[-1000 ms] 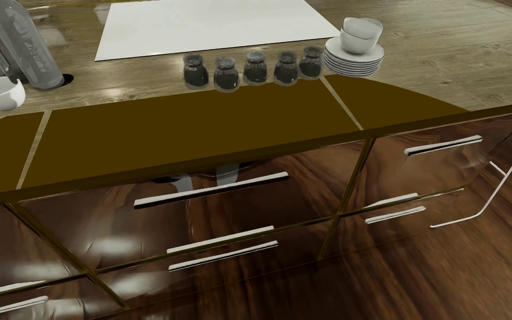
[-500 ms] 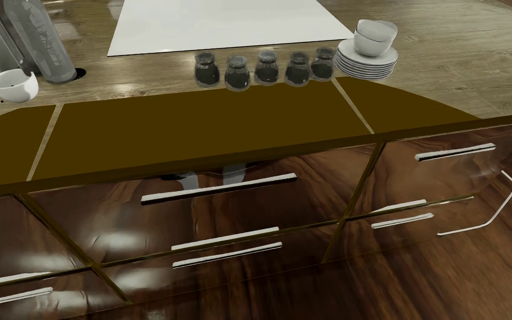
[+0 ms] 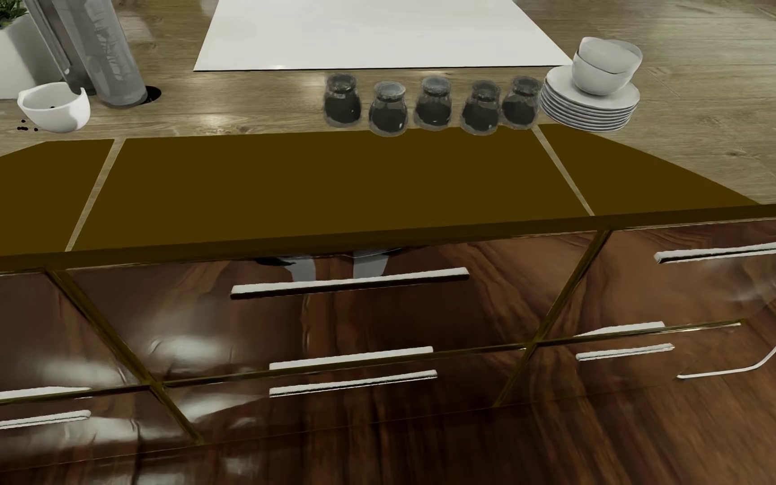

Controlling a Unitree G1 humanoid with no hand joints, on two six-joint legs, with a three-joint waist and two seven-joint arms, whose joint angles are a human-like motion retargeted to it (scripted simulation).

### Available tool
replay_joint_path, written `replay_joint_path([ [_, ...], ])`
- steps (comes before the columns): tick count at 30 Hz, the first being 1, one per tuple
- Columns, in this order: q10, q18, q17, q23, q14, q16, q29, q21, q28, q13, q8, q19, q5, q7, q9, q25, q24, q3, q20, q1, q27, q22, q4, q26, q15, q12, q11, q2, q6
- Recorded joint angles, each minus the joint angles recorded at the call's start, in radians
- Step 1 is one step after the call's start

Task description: Go to the corner

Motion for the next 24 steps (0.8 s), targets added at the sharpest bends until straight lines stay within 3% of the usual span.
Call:
replay_joint_path([
  [19, 0.004, 0.000, -0.007, -0.015, 0.004, 0.010, 0.000, 0.003, 0.000, 0.013, 0.000, 0.000, 0.004, 0.000, -0.001, 0.000, 0.000, 0.029, 0.007, 0.001, 0.000, -0.009, 0.006, 0.000, -0.010, 0.008, 0.005, 0.001, 0.011],
  [24, 0.003, 0.000, -0.004, -0.028, 0.006, 0.028, 0.000, 0.063, 0.000, 0.026, 0.000, 0.000, 0.004, 0.000, 0.011, 0.000, 0.000, 0.087, -0.008, -0.005, 0.000, 0.007, 0.004, 0.000, -0.013, -0.030, 0.013, -0.008, -0.017],
])
